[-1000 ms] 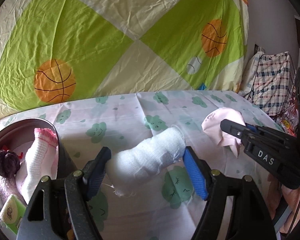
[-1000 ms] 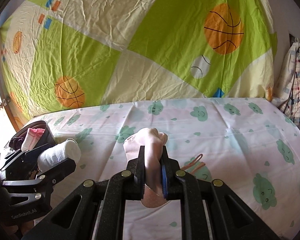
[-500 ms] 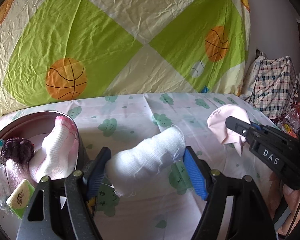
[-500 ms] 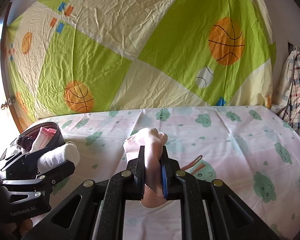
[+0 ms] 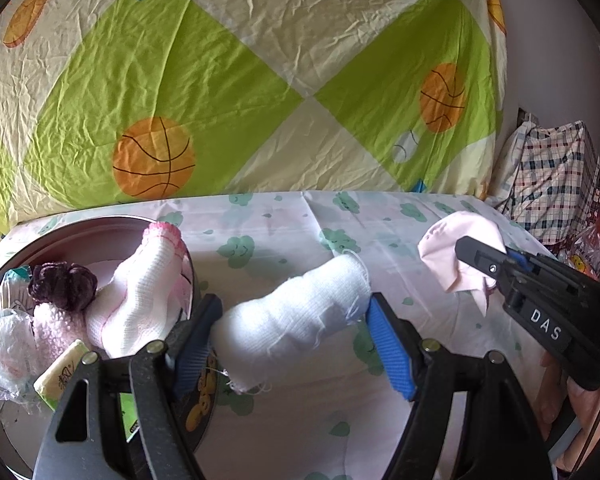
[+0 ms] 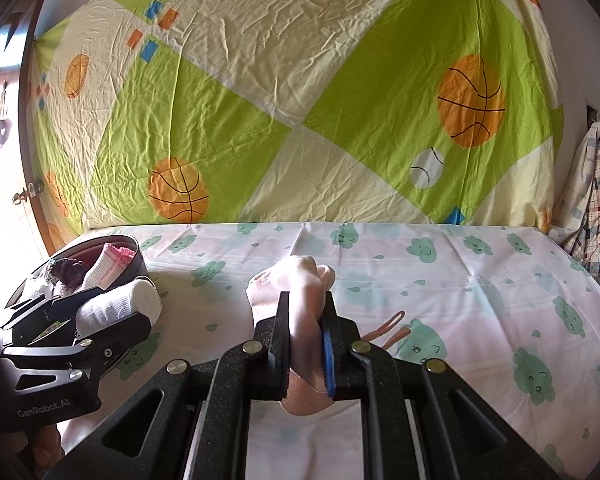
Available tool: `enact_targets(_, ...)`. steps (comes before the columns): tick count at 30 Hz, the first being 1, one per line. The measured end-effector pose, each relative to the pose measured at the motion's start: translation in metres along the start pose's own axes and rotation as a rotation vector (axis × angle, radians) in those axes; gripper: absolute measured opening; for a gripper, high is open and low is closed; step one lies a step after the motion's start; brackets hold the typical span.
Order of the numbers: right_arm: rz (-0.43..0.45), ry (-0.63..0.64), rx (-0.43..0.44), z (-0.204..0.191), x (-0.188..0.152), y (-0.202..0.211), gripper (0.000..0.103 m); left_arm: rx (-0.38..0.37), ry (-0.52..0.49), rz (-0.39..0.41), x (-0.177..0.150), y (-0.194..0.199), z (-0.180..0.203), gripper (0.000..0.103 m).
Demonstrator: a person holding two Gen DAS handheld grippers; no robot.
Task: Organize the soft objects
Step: 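Lift the gauze roll and pink cloth and carry them toward the tin with both tools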
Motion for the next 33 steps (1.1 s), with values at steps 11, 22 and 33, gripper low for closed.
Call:
enact_targets(11, 0.01, 0.026, 0.031, -0.012, -0.002, 0.003, 0.014, 0.044, -0.006, 0.05, -0.011, 0.017, -0.01, 0.075)
enact_targets(22, 0.022, 0.055, 0.049, -0.024, -0.004, 0.006, 0.014, 0.019, 0.024, 0.056, -0.015, 0.027, -0.02, 0.075)
enact_targets(33, 0.041, 0.096, 0.071, -0.041, -0.007, 0.013, 0.014, 0.044, 0.035, 0.1, -0.02, 0.045, -0.029, 0.075)
Point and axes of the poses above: each gripper's, at about its wrist camera, not at the fingertips, and y roughly against the way its jaws point, z to its right, x to its top, the point moved 1 cm from there along -y, roughly the way its jaws point, and after that the axes turned 5 degrees about x, right-handed, at the moved point
